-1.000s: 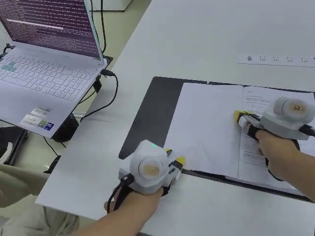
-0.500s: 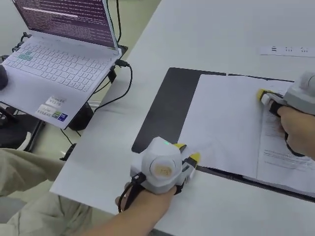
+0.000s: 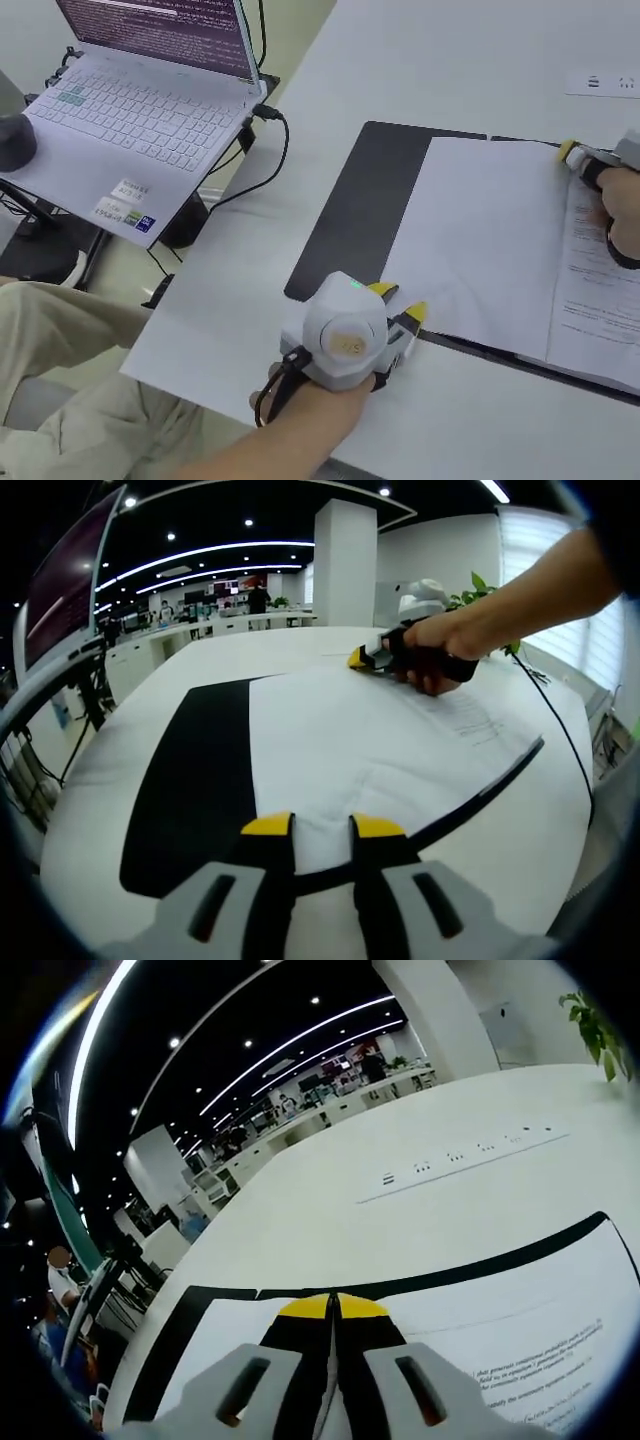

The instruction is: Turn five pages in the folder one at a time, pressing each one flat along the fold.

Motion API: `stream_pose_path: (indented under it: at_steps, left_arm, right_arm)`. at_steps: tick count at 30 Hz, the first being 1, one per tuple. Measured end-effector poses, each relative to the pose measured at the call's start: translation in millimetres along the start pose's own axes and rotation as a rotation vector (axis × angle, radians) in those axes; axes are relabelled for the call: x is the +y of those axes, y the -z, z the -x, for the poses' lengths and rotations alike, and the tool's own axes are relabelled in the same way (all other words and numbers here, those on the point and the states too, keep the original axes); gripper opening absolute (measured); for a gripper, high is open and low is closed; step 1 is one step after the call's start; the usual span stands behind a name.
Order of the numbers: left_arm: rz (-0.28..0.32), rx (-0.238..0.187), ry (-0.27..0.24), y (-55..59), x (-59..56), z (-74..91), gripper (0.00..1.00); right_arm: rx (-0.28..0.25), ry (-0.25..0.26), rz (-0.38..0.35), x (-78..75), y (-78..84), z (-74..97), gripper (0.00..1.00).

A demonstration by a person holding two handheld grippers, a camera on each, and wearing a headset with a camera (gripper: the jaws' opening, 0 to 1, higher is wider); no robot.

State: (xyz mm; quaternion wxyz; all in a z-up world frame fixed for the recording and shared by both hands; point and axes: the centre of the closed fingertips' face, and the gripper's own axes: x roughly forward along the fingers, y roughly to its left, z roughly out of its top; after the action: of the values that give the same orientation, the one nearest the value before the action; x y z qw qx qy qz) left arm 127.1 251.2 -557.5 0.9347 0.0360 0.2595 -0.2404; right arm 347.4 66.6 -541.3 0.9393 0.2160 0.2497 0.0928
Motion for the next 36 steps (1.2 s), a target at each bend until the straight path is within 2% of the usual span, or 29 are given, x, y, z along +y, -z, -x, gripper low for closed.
stream_pose_path:
  at_steps: [5,8,10,26,36]
  left_arm:
    - [-0.002,0.003,0.001,-0.1,-0.1,0.0,0.20]
    - [-0.002,0.002,0.000,-0.3,-0.4,0.2,0.20]
    - [0.000,0.005,0.001,-0.5,-0.7,0.3,0.20]
    - [0.000,0.010,0.008,-0.1,-0.5,0.4,0.20]
    - [-0.003,0.005,0.005,-0.8,-0.8,1.1,0.20]
  right_arm:
    - [0.017,-0.031,0.036,2.4,9.7,10.8,0.00]
    - [0.013,-0.038,0.006,2.2,14.9,18.0,0.00]
    - [0.011,-0.037,-0.007,-3.2,12.8,14.5,0.00]
    - [0.028,-0.064,0.008,23.5,43.3,64.5,0.00]
    - [0.023,-0.069,-0.024,33.3,57.4,90.8,0.00]
